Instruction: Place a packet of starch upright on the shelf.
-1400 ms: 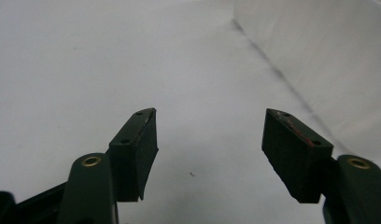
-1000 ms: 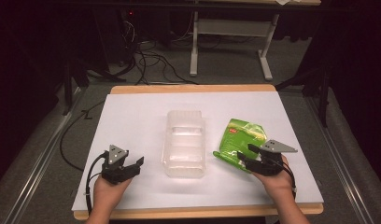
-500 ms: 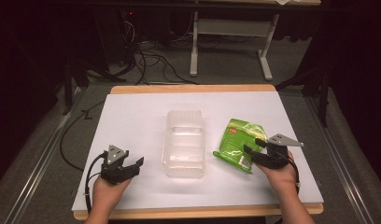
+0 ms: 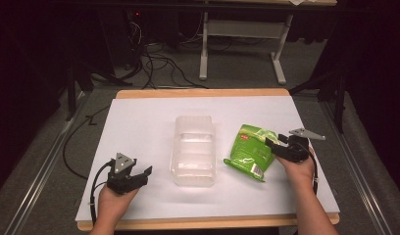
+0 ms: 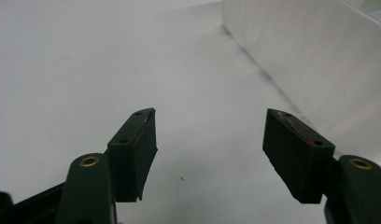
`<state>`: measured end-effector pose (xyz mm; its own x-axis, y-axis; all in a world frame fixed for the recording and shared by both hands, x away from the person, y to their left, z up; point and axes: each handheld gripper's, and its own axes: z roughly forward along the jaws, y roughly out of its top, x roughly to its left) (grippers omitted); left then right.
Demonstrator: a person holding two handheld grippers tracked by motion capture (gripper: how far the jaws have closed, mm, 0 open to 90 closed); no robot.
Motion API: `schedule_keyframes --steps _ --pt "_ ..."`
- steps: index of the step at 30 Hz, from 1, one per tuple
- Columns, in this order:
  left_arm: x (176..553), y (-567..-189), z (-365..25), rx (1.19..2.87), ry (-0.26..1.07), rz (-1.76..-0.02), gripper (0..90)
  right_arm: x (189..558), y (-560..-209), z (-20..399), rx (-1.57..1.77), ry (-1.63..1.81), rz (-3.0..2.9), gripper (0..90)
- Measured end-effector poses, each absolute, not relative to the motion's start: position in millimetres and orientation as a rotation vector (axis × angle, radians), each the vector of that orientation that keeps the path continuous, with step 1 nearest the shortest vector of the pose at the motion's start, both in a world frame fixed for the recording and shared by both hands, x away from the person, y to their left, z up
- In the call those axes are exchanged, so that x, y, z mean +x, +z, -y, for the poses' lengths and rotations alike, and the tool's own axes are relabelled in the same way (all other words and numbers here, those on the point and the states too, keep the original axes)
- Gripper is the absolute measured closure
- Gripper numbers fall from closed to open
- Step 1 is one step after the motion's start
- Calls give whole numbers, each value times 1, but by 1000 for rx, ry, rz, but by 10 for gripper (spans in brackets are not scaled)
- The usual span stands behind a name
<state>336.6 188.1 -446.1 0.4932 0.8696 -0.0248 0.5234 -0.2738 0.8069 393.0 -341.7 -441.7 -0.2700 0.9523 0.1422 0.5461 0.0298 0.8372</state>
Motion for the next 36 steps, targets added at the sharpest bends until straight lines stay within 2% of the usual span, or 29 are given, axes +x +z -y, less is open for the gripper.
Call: schedule_keyframes --steps 12,20,24,28,32,36 --pt "337 -448 -187 1966 556 -1150 355 429 -463 361 1702 1117 -1878 300" --pt "336 -447 -186 1966 557 -1141 355 431 -471 363 1745 1137 -1924 351" --pt "336 -446 -186 1974 561 -1130 355 428 -473 366 1758 1175 -1942 478" --pt "336 -447 -185 1974 564 -1133 355 426 -476 367 1777 1161 -1964 550" --pt "335 -446 -185 1972 565 -1124 355 425 -475 368 1771 1193 -1962 737" --pt "335 -446 -186 1971 564 -1125 355 421 -470 364 1726 1204 -1970 820"
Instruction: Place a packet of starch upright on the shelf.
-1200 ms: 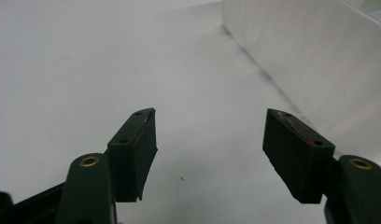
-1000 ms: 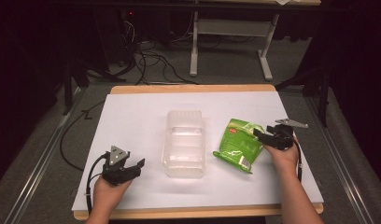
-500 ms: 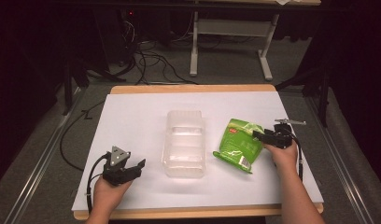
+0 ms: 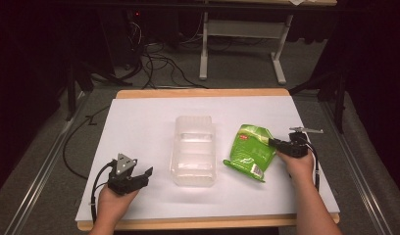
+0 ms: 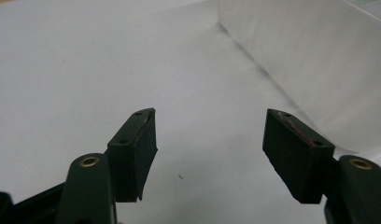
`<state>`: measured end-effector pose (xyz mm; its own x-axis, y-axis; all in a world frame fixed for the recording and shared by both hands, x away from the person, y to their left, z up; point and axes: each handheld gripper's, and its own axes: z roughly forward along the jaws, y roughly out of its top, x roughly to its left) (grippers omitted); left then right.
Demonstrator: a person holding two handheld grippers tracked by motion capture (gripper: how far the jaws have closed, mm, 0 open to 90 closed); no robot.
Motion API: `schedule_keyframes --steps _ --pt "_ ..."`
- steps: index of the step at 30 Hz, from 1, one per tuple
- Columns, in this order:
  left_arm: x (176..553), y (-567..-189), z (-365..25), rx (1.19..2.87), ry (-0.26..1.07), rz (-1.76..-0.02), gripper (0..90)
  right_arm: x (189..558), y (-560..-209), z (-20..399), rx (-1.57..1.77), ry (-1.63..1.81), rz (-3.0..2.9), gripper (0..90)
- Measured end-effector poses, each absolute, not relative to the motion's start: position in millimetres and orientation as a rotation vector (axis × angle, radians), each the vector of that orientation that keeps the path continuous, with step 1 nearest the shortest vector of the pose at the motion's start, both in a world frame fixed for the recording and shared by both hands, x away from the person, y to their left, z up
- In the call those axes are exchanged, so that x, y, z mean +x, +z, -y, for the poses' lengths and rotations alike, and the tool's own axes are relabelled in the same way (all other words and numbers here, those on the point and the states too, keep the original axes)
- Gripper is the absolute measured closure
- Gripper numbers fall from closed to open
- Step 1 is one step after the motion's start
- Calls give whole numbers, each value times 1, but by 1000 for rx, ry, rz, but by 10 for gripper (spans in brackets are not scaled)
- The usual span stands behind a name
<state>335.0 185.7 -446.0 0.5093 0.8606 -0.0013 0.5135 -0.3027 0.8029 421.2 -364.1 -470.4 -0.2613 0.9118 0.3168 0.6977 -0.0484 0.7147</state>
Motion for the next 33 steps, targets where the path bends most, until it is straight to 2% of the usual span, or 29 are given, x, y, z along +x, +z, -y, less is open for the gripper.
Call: schedule_keyframes --steps 8,22,33 --pt "335 -445 -187 1969 566 -1120 355 408 -460 355 1622 1175 -1950 871" --pt "334 -444 -188 1959 561 -1121 357 377 -432 353 1497 1328 -1873 892" --pt "335 -445 -186 1966 564 -1120 357 360 -398 333 1303 1487 -1876 898"
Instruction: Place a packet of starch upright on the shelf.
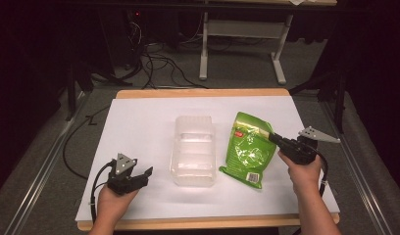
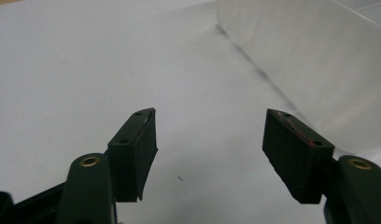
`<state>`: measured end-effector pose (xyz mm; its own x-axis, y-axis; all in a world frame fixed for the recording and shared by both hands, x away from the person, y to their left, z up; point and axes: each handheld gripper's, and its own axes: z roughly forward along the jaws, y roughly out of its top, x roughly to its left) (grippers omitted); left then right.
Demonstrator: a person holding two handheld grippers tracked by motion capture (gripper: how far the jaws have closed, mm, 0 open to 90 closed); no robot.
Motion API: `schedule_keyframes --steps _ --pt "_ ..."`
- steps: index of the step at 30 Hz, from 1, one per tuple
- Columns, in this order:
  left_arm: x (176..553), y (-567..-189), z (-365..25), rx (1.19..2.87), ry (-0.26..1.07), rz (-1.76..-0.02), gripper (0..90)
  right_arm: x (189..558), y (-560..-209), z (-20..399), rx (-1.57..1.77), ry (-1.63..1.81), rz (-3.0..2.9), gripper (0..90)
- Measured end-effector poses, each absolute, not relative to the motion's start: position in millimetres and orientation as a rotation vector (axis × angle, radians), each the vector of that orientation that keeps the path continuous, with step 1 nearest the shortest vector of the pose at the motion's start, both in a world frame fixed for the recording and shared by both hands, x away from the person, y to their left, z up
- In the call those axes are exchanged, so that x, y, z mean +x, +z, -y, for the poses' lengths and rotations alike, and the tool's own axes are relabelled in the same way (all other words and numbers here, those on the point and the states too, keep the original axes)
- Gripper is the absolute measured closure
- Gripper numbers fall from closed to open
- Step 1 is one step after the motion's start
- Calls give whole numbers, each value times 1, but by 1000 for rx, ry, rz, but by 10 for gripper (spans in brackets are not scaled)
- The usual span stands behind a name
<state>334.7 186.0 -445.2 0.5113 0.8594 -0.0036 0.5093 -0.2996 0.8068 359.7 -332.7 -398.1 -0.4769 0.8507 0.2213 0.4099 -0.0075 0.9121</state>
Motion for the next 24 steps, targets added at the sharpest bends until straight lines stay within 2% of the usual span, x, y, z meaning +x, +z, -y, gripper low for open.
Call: schedule_keyframes --steps 12,24 --pt "335 -446 -185 1976 570 -1120 356 346 -365 308 1122 1517 -1789 900" --pt "334 -444 -187 1967 576 -1119 356 337 -371 304 1142 1511 -1745 895"
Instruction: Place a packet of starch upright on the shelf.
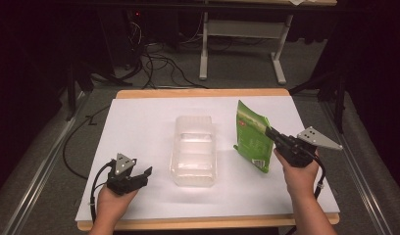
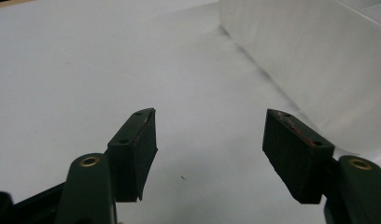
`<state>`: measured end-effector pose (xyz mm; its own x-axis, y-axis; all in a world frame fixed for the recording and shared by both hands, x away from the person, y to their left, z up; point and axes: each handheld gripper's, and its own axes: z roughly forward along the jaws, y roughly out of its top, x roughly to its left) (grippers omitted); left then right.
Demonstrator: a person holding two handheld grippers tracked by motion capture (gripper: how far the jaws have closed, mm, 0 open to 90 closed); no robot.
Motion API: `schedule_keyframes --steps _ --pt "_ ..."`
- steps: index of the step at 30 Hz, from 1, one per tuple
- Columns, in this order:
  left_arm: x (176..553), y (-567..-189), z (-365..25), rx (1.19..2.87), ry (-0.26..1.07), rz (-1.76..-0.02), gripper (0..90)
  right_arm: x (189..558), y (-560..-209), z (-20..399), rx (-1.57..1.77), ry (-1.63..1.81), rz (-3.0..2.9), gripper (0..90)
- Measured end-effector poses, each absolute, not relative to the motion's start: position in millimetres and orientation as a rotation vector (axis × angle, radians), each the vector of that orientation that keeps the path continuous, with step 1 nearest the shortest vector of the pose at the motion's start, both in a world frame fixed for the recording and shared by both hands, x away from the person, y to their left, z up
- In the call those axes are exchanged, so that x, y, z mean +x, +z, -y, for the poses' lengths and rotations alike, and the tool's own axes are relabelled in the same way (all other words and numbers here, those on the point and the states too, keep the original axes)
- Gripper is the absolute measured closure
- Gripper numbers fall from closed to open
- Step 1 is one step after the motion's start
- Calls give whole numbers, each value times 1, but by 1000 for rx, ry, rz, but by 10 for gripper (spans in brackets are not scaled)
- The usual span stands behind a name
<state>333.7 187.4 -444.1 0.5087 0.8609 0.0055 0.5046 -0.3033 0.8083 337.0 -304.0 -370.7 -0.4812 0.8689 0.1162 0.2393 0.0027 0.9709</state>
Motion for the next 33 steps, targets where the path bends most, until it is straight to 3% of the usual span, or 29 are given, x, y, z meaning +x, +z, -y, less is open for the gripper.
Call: schedule_keyframes --steps 7,16,28,33 --pt "334 -444 -188 1968 567 -1112 356 327 -377 308 1142 1496 -1759 853" --pt "334 -445 -186 1974 558 -1104 356 341 -395 304 1191 1432 -1857 717" --pt "334 -445 -184 1991 552 -1093 355 355 -409 311 1252 1437 -1909 748" --pt "334 -446 -183 1997 552 -1092 355 355 -408 309 1249 1394 -1911 866"
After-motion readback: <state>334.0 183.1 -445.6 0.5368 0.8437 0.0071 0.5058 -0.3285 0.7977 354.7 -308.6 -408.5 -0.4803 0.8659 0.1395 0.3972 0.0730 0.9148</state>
